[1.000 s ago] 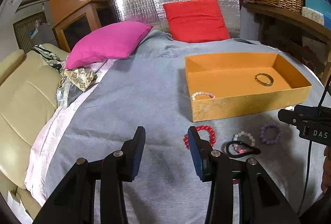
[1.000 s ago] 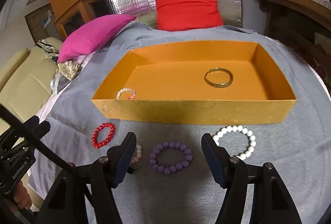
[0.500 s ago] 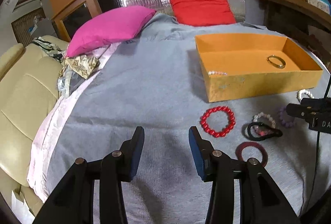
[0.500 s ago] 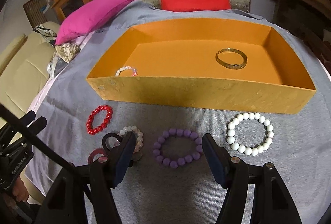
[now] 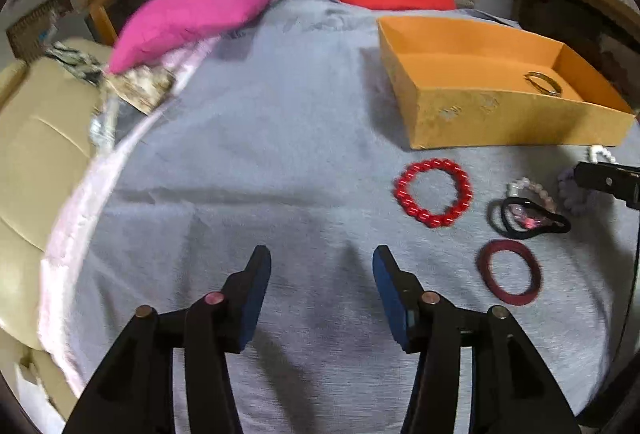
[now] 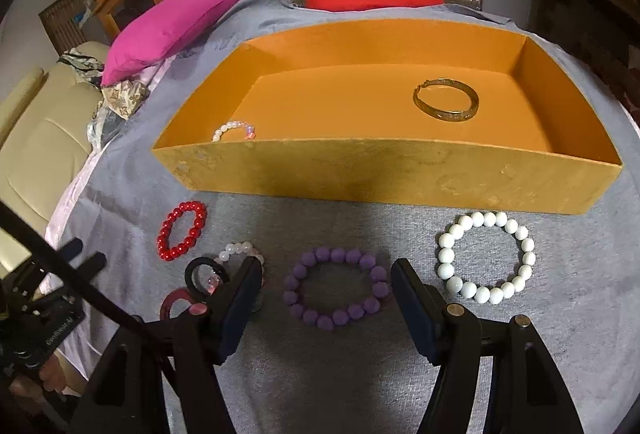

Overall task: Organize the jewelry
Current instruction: 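Withdraw both open tools from the box toward the remaining bracelets, then grasp the dark red hair tie with the left tool and lift it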

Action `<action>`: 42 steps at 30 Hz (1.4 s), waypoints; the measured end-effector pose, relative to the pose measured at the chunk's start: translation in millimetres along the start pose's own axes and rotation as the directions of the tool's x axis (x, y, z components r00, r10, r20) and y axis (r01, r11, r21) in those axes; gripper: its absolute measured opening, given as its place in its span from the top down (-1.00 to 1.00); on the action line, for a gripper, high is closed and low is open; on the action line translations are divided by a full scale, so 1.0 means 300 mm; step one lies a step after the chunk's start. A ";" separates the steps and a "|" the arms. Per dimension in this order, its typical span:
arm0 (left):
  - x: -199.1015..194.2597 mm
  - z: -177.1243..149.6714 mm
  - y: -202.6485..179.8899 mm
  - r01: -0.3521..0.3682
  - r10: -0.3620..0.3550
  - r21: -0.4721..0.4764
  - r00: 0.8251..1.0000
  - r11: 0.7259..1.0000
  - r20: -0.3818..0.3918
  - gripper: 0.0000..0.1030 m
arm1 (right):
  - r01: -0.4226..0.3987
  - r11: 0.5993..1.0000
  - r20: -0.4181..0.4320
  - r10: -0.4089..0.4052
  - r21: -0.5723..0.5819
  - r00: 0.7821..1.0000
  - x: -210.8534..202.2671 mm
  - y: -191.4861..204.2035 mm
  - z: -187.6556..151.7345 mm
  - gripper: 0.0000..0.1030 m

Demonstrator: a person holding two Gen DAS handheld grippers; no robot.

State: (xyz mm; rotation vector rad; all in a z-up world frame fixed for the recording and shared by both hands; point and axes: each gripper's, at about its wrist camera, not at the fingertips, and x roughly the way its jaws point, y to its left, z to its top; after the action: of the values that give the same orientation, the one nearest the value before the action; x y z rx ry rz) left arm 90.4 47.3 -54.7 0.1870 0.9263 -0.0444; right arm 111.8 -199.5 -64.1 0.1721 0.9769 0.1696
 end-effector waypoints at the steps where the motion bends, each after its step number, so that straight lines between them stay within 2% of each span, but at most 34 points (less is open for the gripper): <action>1: 0.005 0.002 -0.001 0.036 -0.036 -0.012 0.999 0.999 -0.005 -0.05 | -0.019 1.000 -0.001 0.019 0.017 1.000 0.000 -0.015 0.003 -0.37; 7: 0.018 0.021 -0.043 0.142 -0.142 -0.027 0.990 0.989 0.007 -0.09 | -0.136 0.978 0.014 0.136 0.158 0.991 -0.001 -0.123 0.021 -0.37; 11: 0.018 0.026 -0.088 0.199 -0.199 -0.006 0.980 0.980 0.009 -0.10 | -0.157 0.972 0.005 0.159 0.176 0.987 0.017 -0.135 0.026 -0.36; 17: 0.029 0.017 -0.138 0.255 -0.255 0.042 0.967 0.966 -0.014 -0.10 | -0.056 0.996 -0.048 0.060 0.071 0.997 0.053 -0.091 0.012 -0.05; 20: 0.052 0.006 -0.157 0.274 -0.272 0.044 0.961 0.961 -0.051 -0.10 | 0.031 0.999 -0.037 -0.032 -0.038 0.999 0.054 -0.054 -0.010 0.20; 22: 0.062 0.003 -0.169 0.302 -0.299 0.044 0.952 0.952 -0.067 -0.10 | 0.101 0.990 -0.017 -0.103 -0.102 0.995 0.057 -0.036 -0.026 0.51; 23: 0.062 0.005 -0.171 0.304 -0.301 0.047 0.951 0.951 -0.065 -0.08 | 0.121 0.985 -0.006 -0.123 -0.122 0.992 0.056 -0.029 -0.032 0.56; 25: 0.051 0.001 -0.191 0.303 -0.300 0.066 0.952 0.951 -0.054 0.01 | 0.140 0.980 0.007 -0.140 -0.140 0.990 0.051 -0.023 -0.038 0.69; 26: 0.048 0.002 -0.203 0.303 -0.299 0.078 0.953 0.950 -0.051 0.13 | 0.152 0.977 0.013 -0.152 -0.151 0.988 0.051 -0.016 -0.042 0.71; 31: 0.069 0.016 -0.244 0.264 -0.261 0.105 0.964 0.959 -0.045 0.46 | 0.152 0.974 0.019 -0.151 -0.169 0.988 0.052 -0.020 -0.054 0.71; 33: 0.062 0.016 -0.255 0.246 -0.244 0.125 0.969 0.961 -0.035 0.70 | 0.145 0.975 0.015 -0.145 -0.167 0.989 0.053 -0.025 -0.053 0.71; 35: 0.065 0.021 -0.260 0.236 -0.234 0.138 0.972 0.962 -0.032 0.83 | 0.134 0.979 0.007 -0.135 -0.155 0.991 0.053 -0.034 -0.049 0.71; 42: 0.061 0.024 -0.275 0.217 -0.215 0.151 0.976 0.964 -0.031 0.85 | 0.117 0.983 -0.001 -0.119 -0.140 0.993 0.056 -0.043 -0.042 0.71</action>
State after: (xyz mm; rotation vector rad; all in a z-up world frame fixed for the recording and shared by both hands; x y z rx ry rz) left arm 97.3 -34.4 -76.7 0.2284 0.9555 -0.3177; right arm 111.4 -207.6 -87.5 -0.0151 0.9782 0.1293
